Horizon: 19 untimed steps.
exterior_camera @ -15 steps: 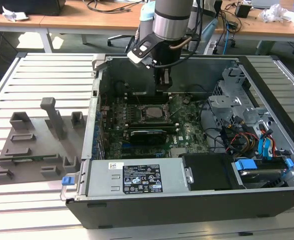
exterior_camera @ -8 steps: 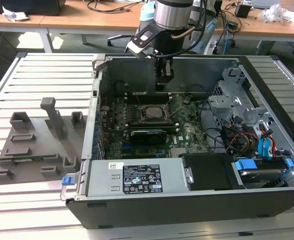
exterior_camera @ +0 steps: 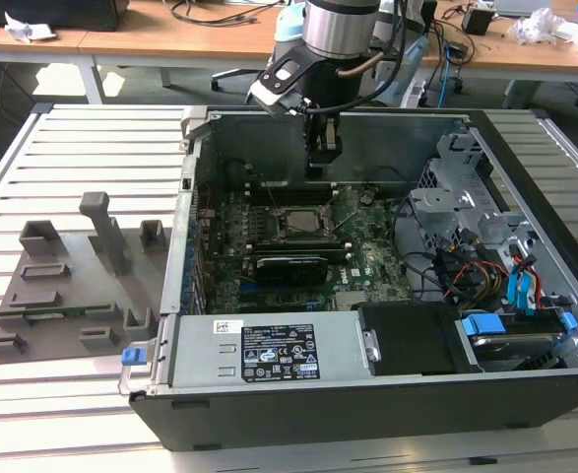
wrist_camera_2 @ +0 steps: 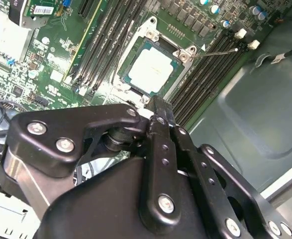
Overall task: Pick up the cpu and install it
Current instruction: 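Close the cpu cover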
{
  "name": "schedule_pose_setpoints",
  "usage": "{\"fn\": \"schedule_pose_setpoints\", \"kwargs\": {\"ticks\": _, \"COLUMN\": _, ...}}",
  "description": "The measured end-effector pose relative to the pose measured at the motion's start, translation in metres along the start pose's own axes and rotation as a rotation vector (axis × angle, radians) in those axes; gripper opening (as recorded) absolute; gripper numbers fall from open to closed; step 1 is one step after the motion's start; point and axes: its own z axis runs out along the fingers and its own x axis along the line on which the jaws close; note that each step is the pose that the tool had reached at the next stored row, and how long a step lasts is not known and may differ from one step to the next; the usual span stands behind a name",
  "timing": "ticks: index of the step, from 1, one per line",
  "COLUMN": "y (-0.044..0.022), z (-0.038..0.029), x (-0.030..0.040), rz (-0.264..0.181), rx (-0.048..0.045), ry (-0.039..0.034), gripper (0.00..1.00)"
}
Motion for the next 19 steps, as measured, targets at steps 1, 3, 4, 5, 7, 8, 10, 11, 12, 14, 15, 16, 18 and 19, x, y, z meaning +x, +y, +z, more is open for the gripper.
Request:
{"fn": "schedule_pose_setpoints", "kwargs": {"ticks": 1, "y": 0.0007, "z": 0.0000, "x": 0.0000, "rz": 0.000, "rx": 0.0000, "ry": 0.0001, "gripper": 0.11}}
{"fn": "schedule_pose_setpoints", "kwargs": {"ticks": 3, "y": 0.0121, "z": -0.0005, "x": -0.0006, "rz": 0.000, "rx": 0.0005, "ry": -0.0001, "gripper": 0.11}}
{"fn": "schedule_pose_setpoints", "kwargs": {"ticks": 4, "y": 0.0181, "z": -0.0007, "x": -0.0008, "rz": 0.000, "rx": 0.0009, "ry": 0.0000, "gripper": 0.11}}
{"fn": "schedule_pose_setpoints", "kwargs": {"ticks": 5, "y": 0.0246, "z": -0.0007, "x": -0.0011, "rz": 0.000, "rx": 0.0011, "ry": 0.0002, "gripper": 0.11}}
{"fn": "schedule_pose_setpoints", "kwargs": {"ticks": 7, "y": 0.0341, "z": -0.0007, "x": -0.0015, "rz": -0.001, "rx": 0.0018, "ry": 0.0003, "gripper": 0.11}}
{"fn": "schedule_pose_setpoints", "kwargs": {"ticks": 8, "y": 0.0424, "z": -0.0008, "x": -0.0019, "rz": -0.001, "rx": 0.0031, "ry": 0.0002, "gripper": 0.11}}
{"fn": "schedule_pose_setpoints", "kwargs": {"ticks": 10, "y": 0.0517, "z": -0.0006, "x": -0.0023, "rz": -0.001, "rx": 0.0052, "ry": 0.0002, "gripper": 0.11}}
{"fn": "schedule_pose_setpoints", "kwargs": {"ticks": 11, "y": 0.0581, "z": 0.0000, "x": -0.0026, "rz": -0.001, "rx": 0.0065, "ry": -0.0005, "gripper": 0.11}}
{"fn": "schedule_pose_setpoints", "kwargs": {"ticks": 12, "y": 0.0630, "z": 0.0009, "x": -0.0027, "rz": -0.001, "rx": 0.0078, "ry": -0.0017, "gripper": 0.11}}
{"fn": "schedule_pose_setpoints", "kwargs": {"ticks": 14, "y": 0.0743, "z": 0.0037, "x": -0.0027, "rz": -0.001, "rx": 0.0108, "ry": -0.0047, "gripper": 0.11}}
{"fn": "schedule_pose_setpoints", "kwargs": {"ticks": 15, "y": 0.0795, "z": 0.0052, "x": -0.0028, "rz": -0.001, "rx": 0.0121, "ry": -0.0056, "gripper": 0.11}}
{"fn": "schedule_pose_setpoints", "kwargs": {"ticks": 16, "y": 0.0860, "z": 0.0077, "x": -0.0027, "rz": -0.001, "rx": 0.0137, "ry": -0.0062, "gripper": 0.11}}
{"fn": "schedule_pose_setpoints", "kwargs": {"ticks": 18, "y": 0.0938, "z": 0.0202, "x": -0.0014, "rz": -0.036, "rx": 0.0129, "ry": -0.0079, "gripper": 0.11}}
{"fn": "schedule_pose_setpoints", "kwargs": {"ticks": 19, "y": 0.0940, "z": 0.0243, "x": -0.0012, "rz": -0.043, "rx": 0.0126, "ry": -0.0083, "gripper": 0.11}}
